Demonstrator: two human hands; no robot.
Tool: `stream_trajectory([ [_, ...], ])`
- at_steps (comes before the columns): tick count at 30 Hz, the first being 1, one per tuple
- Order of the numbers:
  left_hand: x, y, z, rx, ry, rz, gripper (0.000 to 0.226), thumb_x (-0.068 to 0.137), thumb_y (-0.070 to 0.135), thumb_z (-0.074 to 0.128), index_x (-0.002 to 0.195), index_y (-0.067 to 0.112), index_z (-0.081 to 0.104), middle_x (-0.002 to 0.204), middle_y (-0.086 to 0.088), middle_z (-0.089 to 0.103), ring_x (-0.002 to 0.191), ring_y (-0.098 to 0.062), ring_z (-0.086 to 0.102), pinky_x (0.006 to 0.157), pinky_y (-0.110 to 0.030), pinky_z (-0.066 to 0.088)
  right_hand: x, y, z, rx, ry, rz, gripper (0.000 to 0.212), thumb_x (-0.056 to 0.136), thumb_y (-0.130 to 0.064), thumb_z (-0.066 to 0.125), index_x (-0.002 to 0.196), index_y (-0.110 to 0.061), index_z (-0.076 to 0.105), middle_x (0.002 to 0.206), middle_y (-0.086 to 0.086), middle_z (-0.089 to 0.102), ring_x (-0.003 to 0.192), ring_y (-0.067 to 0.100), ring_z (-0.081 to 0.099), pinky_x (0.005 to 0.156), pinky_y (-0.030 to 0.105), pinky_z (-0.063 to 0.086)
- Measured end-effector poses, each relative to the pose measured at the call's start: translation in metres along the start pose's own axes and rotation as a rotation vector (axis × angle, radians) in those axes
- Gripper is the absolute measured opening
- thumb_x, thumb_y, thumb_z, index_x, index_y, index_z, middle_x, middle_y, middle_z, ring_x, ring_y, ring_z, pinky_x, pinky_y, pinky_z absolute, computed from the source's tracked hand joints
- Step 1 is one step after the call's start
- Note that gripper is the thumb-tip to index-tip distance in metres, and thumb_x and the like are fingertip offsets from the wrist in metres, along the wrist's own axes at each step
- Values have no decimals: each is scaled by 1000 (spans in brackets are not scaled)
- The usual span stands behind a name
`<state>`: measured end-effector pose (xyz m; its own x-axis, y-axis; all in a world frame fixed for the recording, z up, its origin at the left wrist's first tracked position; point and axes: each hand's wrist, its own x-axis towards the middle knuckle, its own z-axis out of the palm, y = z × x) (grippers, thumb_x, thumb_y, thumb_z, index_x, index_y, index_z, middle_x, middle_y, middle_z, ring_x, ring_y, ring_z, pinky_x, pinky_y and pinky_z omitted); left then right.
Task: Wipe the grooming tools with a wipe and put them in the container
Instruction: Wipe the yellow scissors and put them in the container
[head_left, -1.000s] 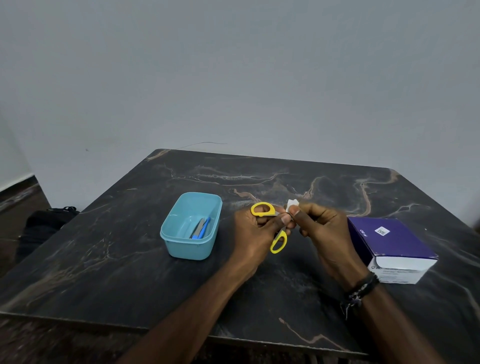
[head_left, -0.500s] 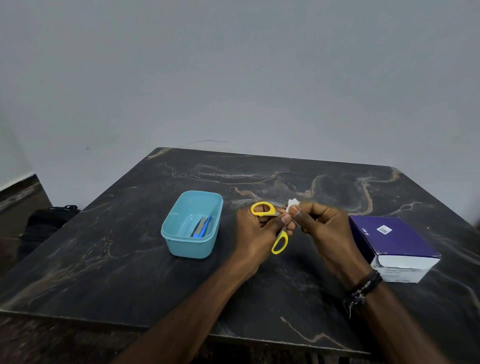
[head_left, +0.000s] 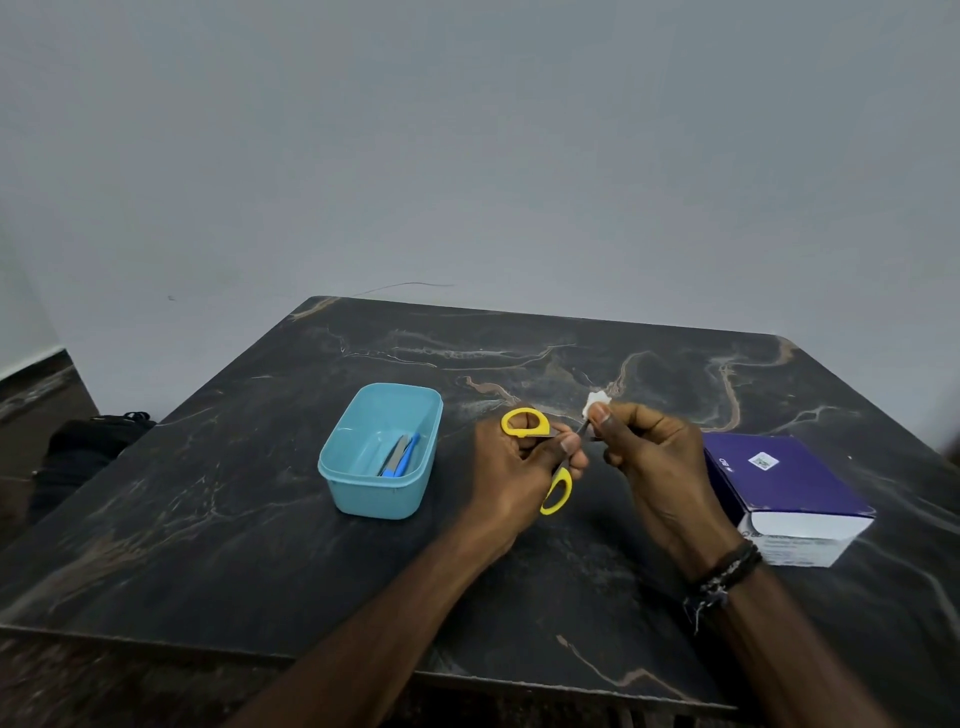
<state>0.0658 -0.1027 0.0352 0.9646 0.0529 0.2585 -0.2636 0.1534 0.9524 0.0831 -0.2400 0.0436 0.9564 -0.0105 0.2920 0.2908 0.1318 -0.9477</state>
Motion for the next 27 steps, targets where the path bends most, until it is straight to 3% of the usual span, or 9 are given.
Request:
stream_trajectory([
  [4, 0, 1, -3, 19, 10, 8, 9, 89, -1, 62, 83, 3, 66, 63, -4, 68, 57, -12, 66, 59, -22, 57, -1, 1, 1, -98, -167, 15, 15, 83, -21, 66, 76, -11, 75, 73, 10, 68, 67, 17, 52, 59, 21, 41],
  [7, 0, 1, -3, 13, 2, -3, 6, 89, -1, 62, 84, 2, 66, 64, -4, 69, 58, -11, 67, 60, -22, 57, -2, -1, 4, -47, -103, -11, 11, 82, -13, 67, 81, -4, 73, 77, 6, 71, 66, 1, 59, 61, 14, 45],
  [11, 0, 0, 0, 18, -7, -8, 3, 88, -1, 63, 86, 0, 65, 66, -7, 68, 58, -13, 67, 60, -23, 57, 1, 2, -2, 25, 27, 15, 16, 76, -24, 69, 82, -11, 73, 71, -1, 69, 67, 9, 53, 56, 21, 41],
  [15, 1, 0, -3, 22, 26, 3, 7, 88, -1, 63, 83, 2, 67, 64, -5, 69, 58, -13, 67, 59, -23, 57, 0, 5, 0, -105, -137, 11, 22, 80, -27, 66, 83, -7, 74, 76, 16, 66, 68, 20, 48, 56, 24, 40],
  [17, 1, 1, -4, 30, 27, 3, 4, 88, 1, 64, 86, 0, 67, 66, -6, 70, 59, -13, 68, 59, -23, 57, -1, 3, 1, -120, -156, -4, 20, 82, -24, 66, 82, -6, 74, 75, 17, 66, 65, 17, 48, 55, 22, 40],
  [19, 0, 1, -4, 32, 21, -3, 4, 88, 0, 63, 88, -3, 66, 67, -9, 69, 58, -14, 67, 59, -22, 56, -2, 1, 2, -111, -103, -13, 13, 84, -17, 66, 82, -7, 74, 74, 12, 68, 62, 9, 52, 53, 18, 42],
  [24, -1, 2, 1, -33, 35, -8, 5, 88, -4, 62, 86, -8, 64, 63, -8, 68, 54, -12, 66, 56, -21, 56, 4, 0, 2, 60, 235, -6, 6, 85, -17, 69, 82, -13, 72, 65, -3, 63, 61, 6, 51, 50, 17, 40],
  [27, 0, 4, -1, -119, 114, -4, 7, 88, -3, 62, 82, -1, 64, 64, -7, 69, 56, -14, 67, 57, -23, 56, 4, 0, 1, 70, 277, 31, 7, 84, -21, 70, 85, -15, 74, 71, -4, 66, 66, 6, 54, 55, 20, 42],
])
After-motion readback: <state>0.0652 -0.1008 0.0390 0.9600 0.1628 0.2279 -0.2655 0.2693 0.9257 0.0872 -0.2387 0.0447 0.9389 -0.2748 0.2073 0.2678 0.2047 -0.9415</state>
